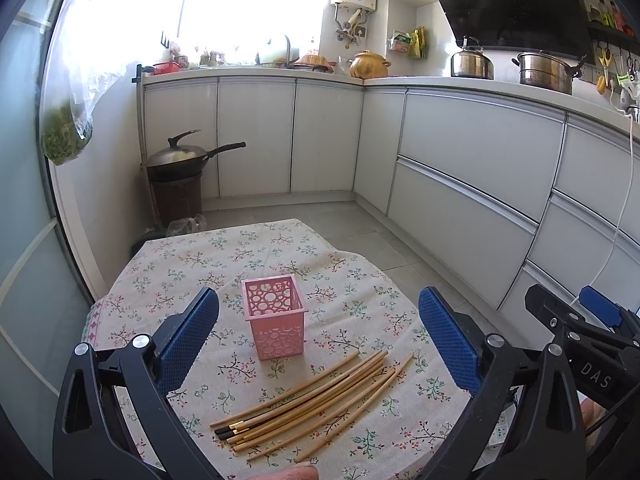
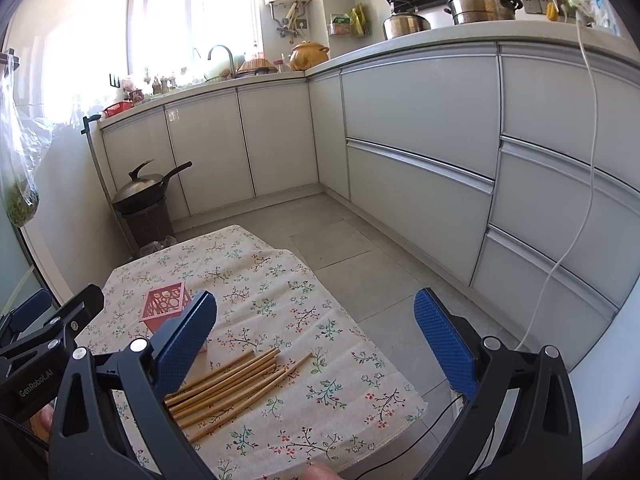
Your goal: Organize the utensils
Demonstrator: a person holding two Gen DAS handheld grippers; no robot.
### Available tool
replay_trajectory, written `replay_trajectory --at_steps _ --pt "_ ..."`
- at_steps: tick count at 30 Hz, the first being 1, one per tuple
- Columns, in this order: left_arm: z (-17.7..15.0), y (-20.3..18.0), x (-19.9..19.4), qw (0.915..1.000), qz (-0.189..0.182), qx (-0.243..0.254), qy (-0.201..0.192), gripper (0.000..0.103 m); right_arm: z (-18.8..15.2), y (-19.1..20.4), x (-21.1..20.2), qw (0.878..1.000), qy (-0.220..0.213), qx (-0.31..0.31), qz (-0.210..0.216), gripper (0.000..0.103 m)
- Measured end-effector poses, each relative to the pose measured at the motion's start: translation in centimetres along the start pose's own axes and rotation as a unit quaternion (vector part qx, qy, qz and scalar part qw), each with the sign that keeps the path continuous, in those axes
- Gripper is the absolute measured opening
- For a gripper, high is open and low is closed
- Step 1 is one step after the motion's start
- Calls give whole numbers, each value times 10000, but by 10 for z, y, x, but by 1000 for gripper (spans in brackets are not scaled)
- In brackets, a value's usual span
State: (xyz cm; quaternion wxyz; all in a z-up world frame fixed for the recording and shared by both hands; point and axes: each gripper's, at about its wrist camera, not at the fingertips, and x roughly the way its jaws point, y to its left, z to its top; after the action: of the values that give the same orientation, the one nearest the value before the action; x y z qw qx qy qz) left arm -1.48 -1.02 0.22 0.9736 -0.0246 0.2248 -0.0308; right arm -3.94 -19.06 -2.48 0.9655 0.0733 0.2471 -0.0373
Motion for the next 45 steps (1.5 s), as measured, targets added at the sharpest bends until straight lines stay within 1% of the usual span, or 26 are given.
replay_trajectory --at_steps 24,29,31,34,35,37,39,40,42,44,45 --pt "-3 2 3 10000 33 -33 57 96 -2 0 4 10000 78 22 13 96" --pt "-2 5 10 9997 73 -111 207 96 -2 -1 5 10000 91 21 11 96" --pt "-4 8 18 9989 112 -189 419 96 -2 -2 7 9999 113 30 11 96" --pt "-9 14 40 9947 147 -264 984 96 -2 -7 8 9998 160 66 -36 96" --pt "-12 15 52 9909 72 -229 1322 96 -2 -9 8 9998 167 105 -63 96" --pt "-18 15 70 9836 -157 -209 1786 96 0 -18 8 9994 191 284 -113 96" --pt "-20 12 84 9758 -495 -254 2113 96 3 -32 9 9974 281 656 -113 96" --pt "-19 8 89 9725 -685 -247 2213 96 4 -43 12 9947 399 948 -60 96" --pt "-17 -1 97 9687 -928 -164 2297 96 4 -67 23 9831 784 1647 150 96" --pt "-12 -16 106 9642 -1142 -6 2392 96 -1 -90 39 9632 1269 2319 494 96" --pt "-9 -25 116 9600 -1295 93 2482 96 -5 -97 47 9530 1476 2565 641 96"
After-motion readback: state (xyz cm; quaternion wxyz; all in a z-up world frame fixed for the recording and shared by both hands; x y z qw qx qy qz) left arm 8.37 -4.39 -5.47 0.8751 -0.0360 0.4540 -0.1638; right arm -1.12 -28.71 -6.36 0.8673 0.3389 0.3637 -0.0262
